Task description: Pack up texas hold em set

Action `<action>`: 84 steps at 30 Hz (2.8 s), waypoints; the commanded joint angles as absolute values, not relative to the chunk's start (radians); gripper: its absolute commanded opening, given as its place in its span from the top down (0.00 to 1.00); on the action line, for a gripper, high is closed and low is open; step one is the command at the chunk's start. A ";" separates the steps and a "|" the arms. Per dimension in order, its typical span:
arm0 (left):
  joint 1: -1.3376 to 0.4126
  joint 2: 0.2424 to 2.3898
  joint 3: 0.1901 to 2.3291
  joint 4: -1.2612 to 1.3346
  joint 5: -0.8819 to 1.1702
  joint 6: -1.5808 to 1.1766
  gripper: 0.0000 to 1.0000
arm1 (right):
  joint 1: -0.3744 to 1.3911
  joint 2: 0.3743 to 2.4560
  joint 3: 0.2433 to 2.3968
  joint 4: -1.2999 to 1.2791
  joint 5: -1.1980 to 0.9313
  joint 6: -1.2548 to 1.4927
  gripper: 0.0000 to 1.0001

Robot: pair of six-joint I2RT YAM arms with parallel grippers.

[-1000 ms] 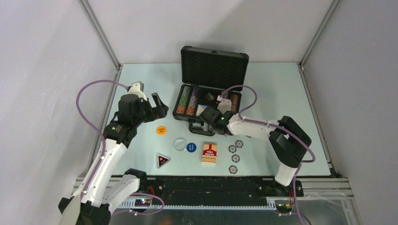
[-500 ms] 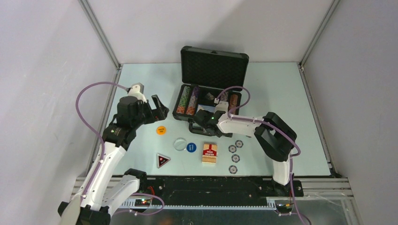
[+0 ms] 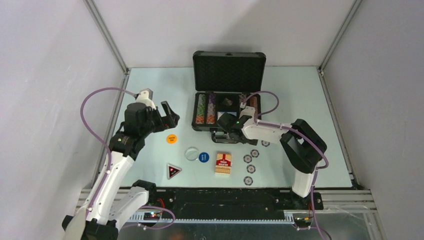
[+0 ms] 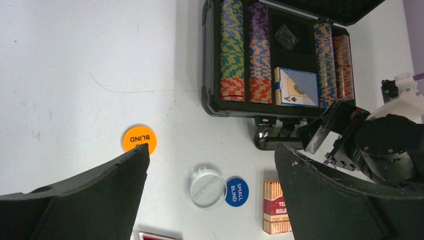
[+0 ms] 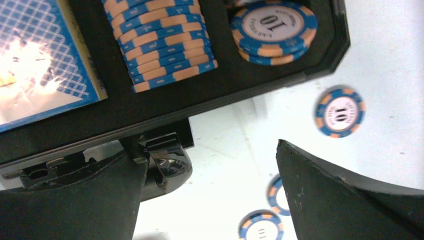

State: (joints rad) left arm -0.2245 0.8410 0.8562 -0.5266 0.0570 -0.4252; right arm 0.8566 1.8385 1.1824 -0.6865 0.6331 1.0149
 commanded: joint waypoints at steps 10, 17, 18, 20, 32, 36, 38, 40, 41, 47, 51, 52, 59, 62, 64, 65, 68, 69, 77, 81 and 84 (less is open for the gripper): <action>-0.206 0.827 0.844 -0.511 0.078 -0.400 0.00 | 0.923 1.637 1.203 -0.791 0.703 0.799 0.01; -0.191 0.805 0.829 -0.511 0.076 -0.405 0.00 | 1.031 1.529 1.206 -0.850 0.592 0.935 0.01; -0.189 0.803 0.827 -0.510 0.077 -0.405 0.00 | 1.046 1.534 1.206 -0.857 0.573 0.976 0.01; -0.187 0.801 0.827 -0.511 0.079 -0.405 0.00 | 1.098 1.555 1.206 -0.862 0.546 1.035 0.01; -0.184 0.791 0.819 -0.510 0.092 -0.406 0.00 | 1.209 1.718 1.206 -0.855 0.424 1.190 0.09; -0.184 0.790 0.818 -0.510 0.095 -0.406 0.00 | 1.215 1.744 1.207 -0.827 0.398 1.166 0.14; -0.184 0.787 0.818 -0.510 0.094 -0.406 0.00 | 1.212 1.756 1.206 -0.820 0.388 1.157 0.16; -0.184 0.787 0.819 -0.509 0.094 -0.406 0.00 | 1.207 1.770 1.206 -0.810 0.382 1.148 0.18; -0.184 0.787 0.819 -0.509 0.094 -0.406 0.00 | 1.204 1.776 1.206 -0.801 0.377 1.141 0.18; -0.183 0.787 0.819 -0.511 0.096 -0.406 0.00 | 1.188 1.806 1.206 -0.754 0.358 1.122 0.19; -0.182 0.787 0.818 -0.510 0.099 -0.407 0.00 | 1.181 1.822 1.206 -0.747 0.353 1.108 0.21; -0.181 0.788 0.818 -0.510 0.099 -0.407 0.00 | 1.179 1.827 1.207 -0.747 0.354 1.103 0.23; -0.177 0.785 0.818 -0.510 0.100 -0.407 0.00 | 1.176 1.835 1.206 -0.733 0.342 1.086 0.24; -0.176 0.785 0.816 -0.510 0.102 -0.406 0.00 | 1.178 1.831 1.206 -0.729 0.343 1.080 0.24; -0.175 0.784 0.816 -0.510 0.102 -0.406 0.00 | 1.178 1.830 1.206 -0.729 0.345 1.076 0.24; -0.176 0.784 0.816 -0.510 0.103 -0.406 0.00 | 1.178 1.830 1.206 -0.729 0.345 1.075 0.24; -0.175 0.783 0.816 -0.511 0.105 -0.406 0.00 | 1.176 1.825 1.206 -0.742 0.349 1.070 0.22; -0.175 0.783 0.816 -0.510 0.105 -0.407 0.00 | 1.175 1.825 1.206 -0.748 0.352 1.070 0.18; -0.174 0.779 0.814 -0.508 0.108 -0.407 0.00 | 1.166 1.833 1.206 -0.738 0.339 1.049 0.25; -0.173 0.776 0.812 -0.507 0.109 -0.406 0.00 | 1.161 1.834 1.207 -0.737 0.336 1.036 0.40; -0.172 0.774 0.811 -0.508 0.111 -0.406 0.00 | 1.155 1.822 1.206 -0.752 0.348 1.017 0.50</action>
